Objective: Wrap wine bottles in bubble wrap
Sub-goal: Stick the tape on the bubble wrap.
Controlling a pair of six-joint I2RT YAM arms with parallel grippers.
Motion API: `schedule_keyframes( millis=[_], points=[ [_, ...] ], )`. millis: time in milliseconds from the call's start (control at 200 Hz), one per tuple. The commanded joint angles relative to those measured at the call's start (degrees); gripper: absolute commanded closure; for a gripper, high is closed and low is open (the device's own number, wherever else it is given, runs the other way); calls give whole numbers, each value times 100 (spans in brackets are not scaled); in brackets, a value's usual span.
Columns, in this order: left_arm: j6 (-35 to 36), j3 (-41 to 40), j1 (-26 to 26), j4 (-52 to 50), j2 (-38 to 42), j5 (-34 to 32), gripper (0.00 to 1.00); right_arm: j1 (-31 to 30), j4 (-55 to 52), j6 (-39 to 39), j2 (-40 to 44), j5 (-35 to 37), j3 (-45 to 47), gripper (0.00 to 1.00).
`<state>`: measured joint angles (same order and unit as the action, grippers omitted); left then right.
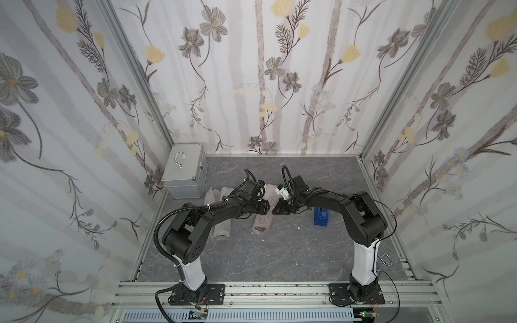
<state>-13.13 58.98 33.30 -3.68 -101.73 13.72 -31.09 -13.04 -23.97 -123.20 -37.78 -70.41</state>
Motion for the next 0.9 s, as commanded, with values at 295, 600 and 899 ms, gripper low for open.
schedule_keyframes(
  millis=[295,600,899],
  points=[
    [-41,-18,14,-238,-36,-62,53,-96,126,-65,205,221,-27,100],
    [-32,-56,28,-237,1,-79,53,-384,-103,-376,105,867,-143,100],
    [-50,-46,26,-240,-3,-91,53,-575,-6,-573,-293,1012,-245,100]
  ],
)
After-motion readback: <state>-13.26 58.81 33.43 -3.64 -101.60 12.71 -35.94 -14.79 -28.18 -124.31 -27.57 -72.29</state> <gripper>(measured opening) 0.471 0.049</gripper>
